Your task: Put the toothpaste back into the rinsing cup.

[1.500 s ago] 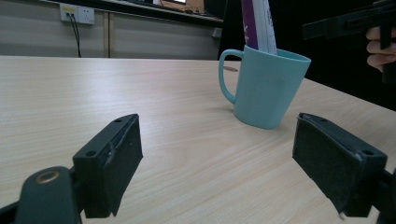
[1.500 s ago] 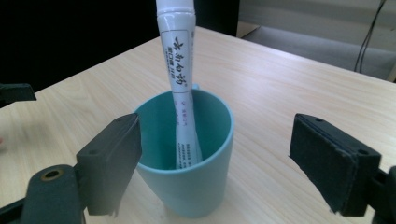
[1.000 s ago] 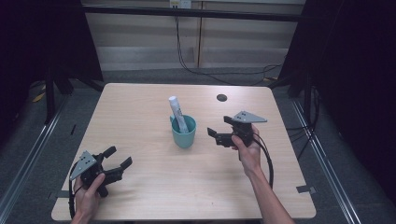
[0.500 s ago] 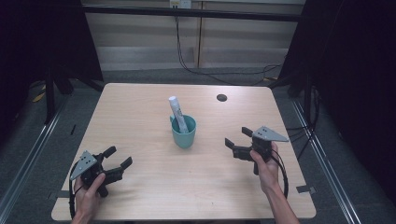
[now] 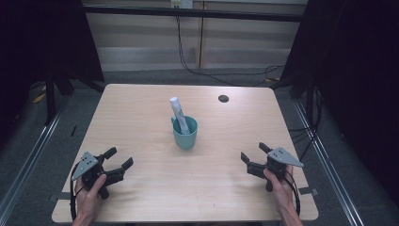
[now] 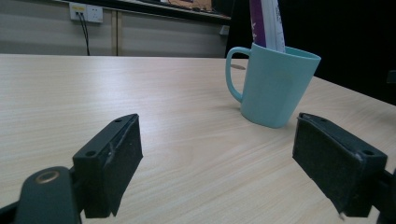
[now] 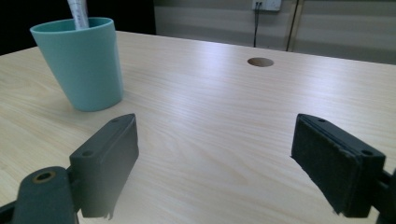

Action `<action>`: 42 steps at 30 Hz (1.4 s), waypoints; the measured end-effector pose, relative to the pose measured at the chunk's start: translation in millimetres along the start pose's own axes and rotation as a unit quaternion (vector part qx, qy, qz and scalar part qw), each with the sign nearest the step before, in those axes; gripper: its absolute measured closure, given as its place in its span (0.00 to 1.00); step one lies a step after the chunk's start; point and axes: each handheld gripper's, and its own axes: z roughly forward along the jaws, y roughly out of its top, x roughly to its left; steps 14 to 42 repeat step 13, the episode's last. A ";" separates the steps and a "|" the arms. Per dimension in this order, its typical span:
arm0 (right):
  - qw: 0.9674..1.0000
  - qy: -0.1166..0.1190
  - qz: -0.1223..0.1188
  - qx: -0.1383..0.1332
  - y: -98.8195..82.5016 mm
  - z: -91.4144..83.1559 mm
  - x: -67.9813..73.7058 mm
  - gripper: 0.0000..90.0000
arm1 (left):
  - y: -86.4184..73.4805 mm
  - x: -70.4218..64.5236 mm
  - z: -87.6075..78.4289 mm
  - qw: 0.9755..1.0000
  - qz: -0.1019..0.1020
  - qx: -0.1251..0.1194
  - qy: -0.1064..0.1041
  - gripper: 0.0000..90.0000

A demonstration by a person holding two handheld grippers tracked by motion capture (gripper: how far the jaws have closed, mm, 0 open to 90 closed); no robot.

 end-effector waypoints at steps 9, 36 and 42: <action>1.000 -0.023 0.007 -0.006 -11.4 -7.0 -7.3 0.16 | -0.7 0.2 -1.6 1.000 -0.009 -0.008 0.005 0.17; 1.000 -0.017 -0.011 0.003 -11.3 -7.3 -4.7 0.16 | -0.5 0.6 -1.7 1.000 -0.007 -0.004 0.002 0.17; 1.000 -0.017 -0.011 0.003 -11.3 -7.3 -4.7 0.16 | -0.5 0.6 -1.7 1.000 -0.007 -0.004 0.002 0.17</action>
